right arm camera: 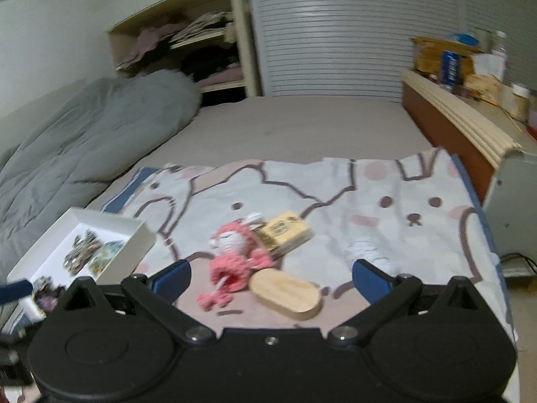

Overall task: Organize objects
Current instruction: 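Withdraw both tools from the box toward the wooden block and white ball, then grasp the oval wooden block with the left tool while the right tool grasps the white crocheted ball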

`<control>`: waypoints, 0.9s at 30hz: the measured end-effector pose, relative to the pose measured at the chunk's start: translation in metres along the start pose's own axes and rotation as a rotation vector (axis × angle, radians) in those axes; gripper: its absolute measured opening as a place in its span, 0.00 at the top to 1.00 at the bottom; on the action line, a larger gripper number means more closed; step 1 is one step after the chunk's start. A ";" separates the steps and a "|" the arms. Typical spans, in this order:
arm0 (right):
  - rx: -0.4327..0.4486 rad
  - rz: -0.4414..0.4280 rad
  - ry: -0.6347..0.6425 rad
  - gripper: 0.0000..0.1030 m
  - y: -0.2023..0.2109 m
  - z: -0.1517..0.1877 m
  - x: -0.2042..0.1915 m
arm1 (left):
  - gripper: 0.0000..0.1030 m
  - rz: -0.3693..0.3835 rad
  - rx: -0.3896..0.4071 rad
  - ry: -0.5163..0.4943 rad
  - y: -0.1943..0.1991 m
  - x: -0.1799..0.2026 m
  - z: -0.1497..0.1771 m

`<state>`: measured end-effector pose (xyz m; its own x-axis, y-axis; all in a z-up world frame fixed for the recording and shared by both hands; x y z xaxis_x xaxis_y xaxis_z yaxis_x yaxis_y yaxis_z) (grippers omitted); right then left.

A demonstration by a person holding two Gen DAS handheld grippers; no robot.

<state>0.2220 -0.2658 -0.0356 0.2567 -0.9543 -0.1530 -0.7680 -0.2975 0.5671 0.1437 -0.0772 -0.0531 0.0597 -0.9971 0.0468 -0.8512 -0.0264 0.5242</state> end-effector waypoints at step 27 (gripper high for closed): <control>0.065 0.133 -0.162 0.00 -0.076 0.023 0.140 | 0.04 0.497 -0.147 -0.115 -0.145 0.124 0.058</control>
Point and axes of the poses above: each gripper's, at about its wrist camera, not at the fingertips, and y roughly against the way its jaws point, x to its right, z to its underside, the point moved 10 cm from there along -y, roughly the way its jaws point, and after that the axes turned 1 degree about -z, right-handed, at the moved point
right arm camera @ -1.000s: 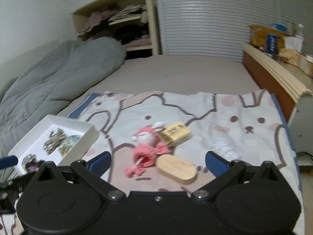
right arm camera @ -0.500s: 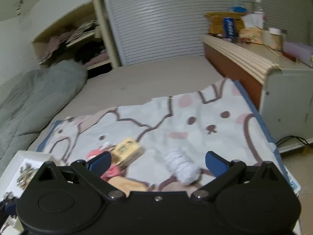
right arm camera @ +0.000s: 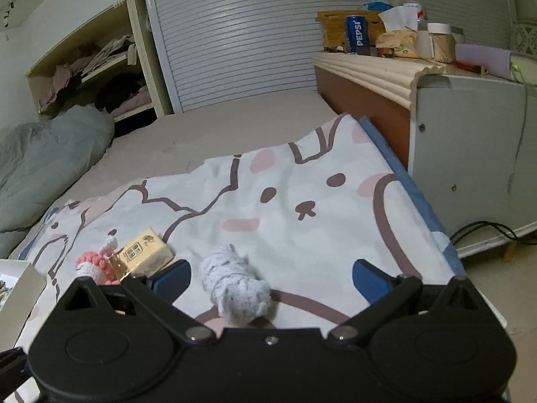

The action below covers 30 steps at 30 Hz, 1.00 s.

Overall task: Organize objects
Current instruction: 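Grasp the oval wooden block with the left tool while the right tool grasps the white crocheted ball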

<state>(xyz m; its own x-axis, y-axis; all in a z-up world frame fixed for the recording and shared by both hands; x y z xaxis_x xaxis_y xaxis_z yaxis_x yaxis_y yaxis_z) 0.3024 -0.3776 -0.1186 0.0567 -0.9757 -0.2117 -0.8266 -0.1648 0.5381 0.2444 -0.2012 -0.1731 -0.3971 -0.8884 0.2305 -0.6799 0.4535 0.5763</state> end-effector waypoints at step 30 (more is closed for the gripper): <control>-0.094 -0.056 0.239 0.62 -0.042 0.021 -0.037 | 0.10 -0.224 -0.055 -0.091 -0.065 -0.026 -0.025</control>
Point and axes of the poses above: each gripper's, at about its wrist camera, not at the fingertips, and y roughly against the way its jaws point, x to its right, z to its underside, the point moved 10 cm from there along -y, roughly the way its jaws point, and after that the axes turned 1 degree about -z, right-handed, at the moved point
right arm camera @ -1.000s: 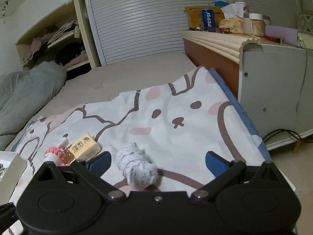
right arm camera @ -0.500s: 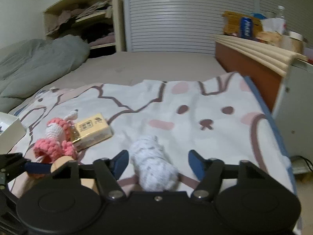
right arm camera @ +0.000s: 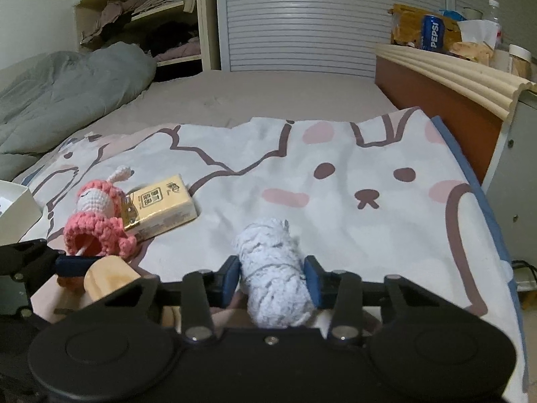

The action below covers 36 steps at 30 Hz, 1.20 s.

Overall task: Organize objects
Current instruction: 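Grasp the oval wooden block with the left tool while the right tool grasps the white crocheted ball, then carry the wooden block and white ball over the white box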

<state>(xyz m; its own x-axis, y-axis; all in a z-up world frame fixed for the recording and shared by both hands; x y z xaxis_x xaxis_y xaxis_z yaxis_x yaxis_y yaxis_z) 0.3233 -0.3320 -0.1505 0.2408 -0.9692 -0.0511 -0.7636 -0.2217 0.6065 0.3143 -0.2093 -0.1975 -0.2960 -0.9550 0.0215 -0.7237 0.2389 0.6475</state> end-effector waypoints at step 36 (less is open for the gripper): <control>0.001 -0.056 -0.095 0.68 0.133 -0.011 -0.073 | 0.10 -0.050 0.114 0.036 0.171 -0.053 -0.012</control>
Point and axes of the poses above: each gripper's, at about its wrist camera, not at the fingertips, and y roughly against the way its jaws point, x to its right, z to its underside, the point moved 10 cm from there along -y, roughly the way its jaws point, and after that the axes turned 1 degree about -z, right-handed, at the moved point
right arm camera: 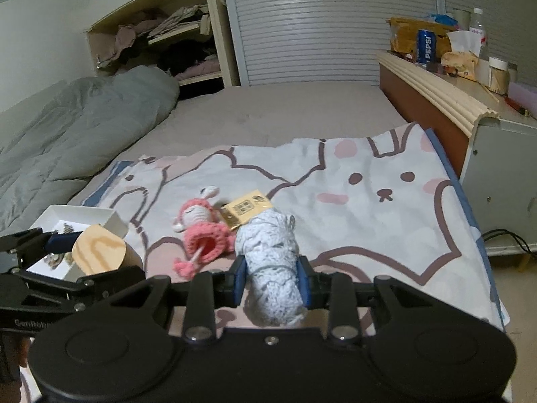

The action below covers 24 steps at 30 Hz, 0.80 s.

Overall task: Organize objects
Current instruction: 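Carry the wooden block and white ball over the white box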

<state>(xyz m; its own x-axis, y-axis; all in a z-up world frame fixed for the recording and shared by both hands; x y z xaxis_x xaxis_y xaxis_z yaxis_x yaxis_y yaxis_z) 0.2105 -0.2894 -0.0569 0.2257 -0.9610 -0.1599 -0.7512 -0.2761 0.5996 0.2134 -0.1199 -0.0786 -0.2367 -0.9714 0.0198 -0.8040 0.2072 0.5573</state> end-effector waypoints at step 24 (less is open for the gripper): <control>0.028 -0.036 0.005 0.68 0.021 0.000 -0.075 | 0.10 -0.170 0.025 0.108 0.083 -0.116 0.013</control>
<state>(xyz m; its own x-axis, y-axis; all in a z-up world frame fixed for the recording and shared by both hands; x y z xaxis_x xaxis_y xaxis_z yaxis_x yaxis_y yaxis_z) 0.1780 -0.2228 -0.0322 0.2558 -0.9505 -0.1764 -0.7596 -0.3105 0.5716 0.1670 0.0112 -0.0459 -0.0375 -0.9992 0.0167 -0.8411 0.0406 0.5394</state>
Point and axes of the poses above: each gripper's, at about its wrist camera, not at the fingertips, and y roughly against the way its jaws point, x to its right, z to its underside, the point moved 10 cm from there along -y, roughly the way its jaws point, and after that the axes turned 1 degree about -z, right-handed, at the moved point
